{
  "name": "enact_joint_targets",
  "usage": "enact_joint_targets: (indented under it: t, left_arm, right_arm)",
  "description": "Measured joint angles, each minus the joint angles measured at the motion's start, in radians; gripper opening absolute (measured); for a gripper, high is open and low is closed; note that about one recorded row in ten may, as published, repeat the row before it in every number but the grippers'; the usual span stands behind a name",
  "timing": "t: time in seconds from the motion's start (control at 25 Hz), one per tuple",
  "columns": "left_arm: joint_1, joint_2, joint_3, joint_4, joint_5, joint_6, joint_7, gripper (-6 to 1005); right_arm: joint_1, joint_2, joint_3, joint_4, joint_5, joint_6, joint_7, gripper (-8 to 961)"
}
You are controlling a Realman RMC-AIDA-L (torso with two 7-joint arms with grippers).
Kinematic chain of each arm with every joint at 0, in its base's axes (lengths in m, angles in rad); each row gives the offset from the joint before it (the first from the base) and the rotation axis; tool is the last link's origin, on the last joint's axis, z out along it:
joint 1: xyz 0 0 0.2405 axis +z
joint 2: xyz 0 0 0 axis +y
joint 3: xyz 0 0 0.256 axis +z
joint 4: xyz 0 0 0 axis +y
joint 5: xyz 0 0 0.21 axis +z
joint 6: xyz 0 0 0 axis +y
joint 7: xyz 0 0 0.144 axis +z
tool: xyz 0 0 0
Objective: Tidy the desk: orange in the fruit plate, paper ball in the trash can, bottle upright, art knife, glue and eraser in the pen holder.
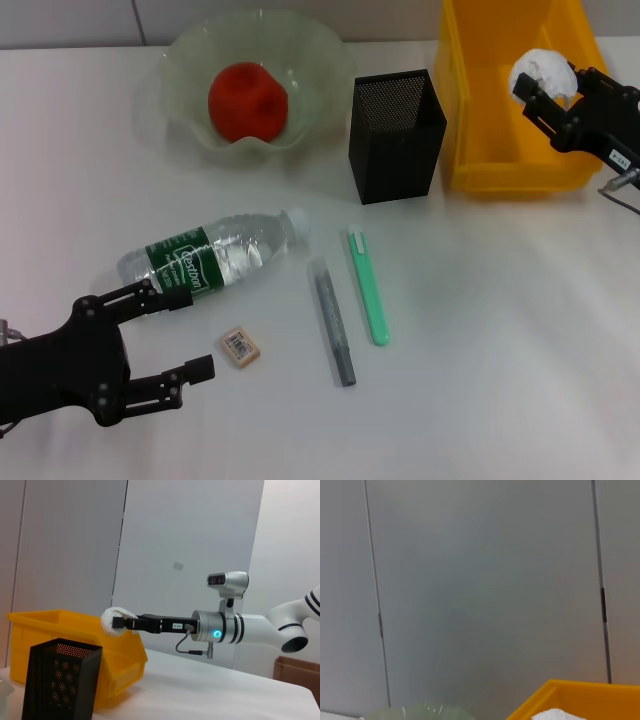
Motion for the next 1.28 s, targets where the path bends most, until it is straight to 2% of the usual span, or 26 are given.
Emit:
enact_joint_targets:
  t: [0.36, 0.76, 1.08, 1.2, 1.28]
  left_arm:
    - [0.001, 0.001, 0.0, 0.0, 0.0, 0.005, 0.0, 704]
    - [0.003, 0.002, 0.0, 0.002, 0.0, 0.006, 0.0, 700]
    - [0.003, 0.002, 0.0, 0.002, 0.0, 0.008, 0.0, 697]
    - [0.003, 0.002, 0.0, 0.002, 0.0, 0.008, 0.0, 696]
    - [0.001, 0.002, 0.0, 0.001, 0.0, 0.008, 0.0, 695]
  right_arm:
    - [0.003, 0.0, -0.009, -0.002, 0.013, -0.007, -0.001, 517]
    - [0.004, 0.0, -0.004, -0.006, 0.013, -0.011, -0.001, 839]
    - [0.001, -0.001, -0.001, -0.004, 0.013, -0.032, 0.004, 838]
    - [-0.01, -0.005, -0.007, -0.004, 0.011, -0.111, 0.029, 837]
    - [-0.032, -0.009, -0.044, -0.022, -0.012, -0.237, 0.076, 836]
